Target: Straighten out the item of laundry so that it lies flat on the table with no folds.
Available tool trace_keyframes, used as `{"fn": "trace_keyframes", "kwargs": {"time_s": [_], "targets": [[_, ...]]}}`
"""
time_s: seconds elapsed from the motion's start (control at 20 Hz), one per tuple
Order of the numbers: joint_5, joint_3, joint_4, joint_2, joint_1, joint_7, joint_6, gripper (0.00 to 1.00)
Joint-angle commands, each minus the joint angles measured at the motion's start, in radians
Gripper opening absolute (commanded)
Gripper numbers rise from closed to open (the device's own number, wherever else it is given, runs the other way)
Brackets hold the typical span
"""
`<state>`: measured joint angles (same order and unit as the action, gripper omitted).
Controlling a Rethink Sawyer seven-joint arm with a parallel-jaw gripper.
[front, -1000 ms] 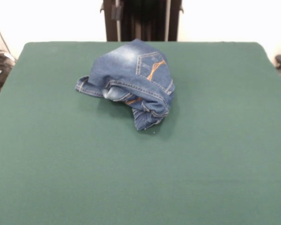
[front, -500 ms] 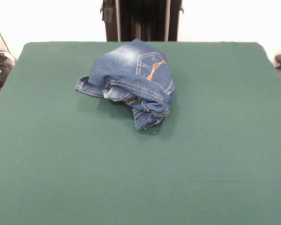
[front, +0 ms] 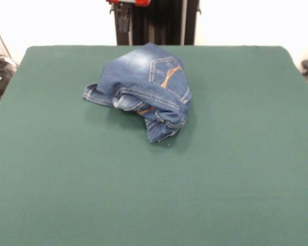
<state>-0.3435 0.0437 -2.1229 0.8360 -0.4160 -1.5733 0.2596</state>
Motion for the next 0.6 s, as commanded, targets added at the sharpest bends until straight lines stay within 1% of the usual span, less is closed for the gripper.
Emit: {"fn": "trace_keyframes", "kwargs": {"time_s": [0.05,0.3,0.6], "targets": [[-0.028,-0.125,0.043,-0.058,0.025,-0.097,-0.107,0.0],[-0.029,-0.116,0.063,-0.097,0.033,-0.115,-0.181,0.0],[-0.027,-0.106,0.08,-0.135,0.038,-0.114,-0.216,0.0]]}}
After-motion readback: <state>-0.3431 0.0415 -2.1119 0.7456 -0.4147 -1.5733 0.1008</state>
